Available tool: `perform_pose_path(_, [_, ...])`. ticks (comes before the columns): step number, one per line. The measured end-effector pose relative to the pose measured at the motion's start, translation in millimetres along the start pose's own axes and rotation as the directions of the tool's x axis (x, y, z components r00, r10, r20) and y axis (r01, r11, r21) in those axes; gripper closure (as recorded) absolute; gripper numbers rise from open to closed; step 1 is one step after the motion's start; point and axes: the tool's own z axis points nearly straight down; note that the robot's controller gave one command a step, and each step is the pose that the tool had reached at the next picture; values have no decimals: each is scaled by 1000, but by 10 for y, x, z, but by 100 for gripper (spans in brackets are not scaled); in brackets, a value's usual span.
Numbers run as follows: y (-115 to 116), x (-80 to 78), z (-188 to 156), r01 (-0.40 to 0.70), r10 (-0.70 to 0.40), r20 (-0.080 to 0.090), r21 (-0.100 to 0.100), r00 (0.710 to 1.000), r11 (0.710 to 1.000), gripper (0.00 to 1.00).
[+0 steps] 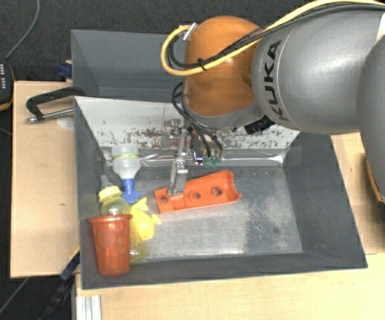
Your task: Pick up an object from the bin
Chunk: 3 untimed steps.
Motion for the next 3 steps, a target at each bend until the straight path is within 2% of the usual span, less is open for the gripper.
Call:
perform_pose_path(1, [-9, -16, -53, -2, 2, 9, -1, 1000, 1000, 0])
perform_pose_path(2, [-357, 143, 534, 102, -102, 8, -1, 995, 995, 0])
perform_pose_path(3, [-714, 198, 525, 245, -245, 13, 0, 969, 970, 0])
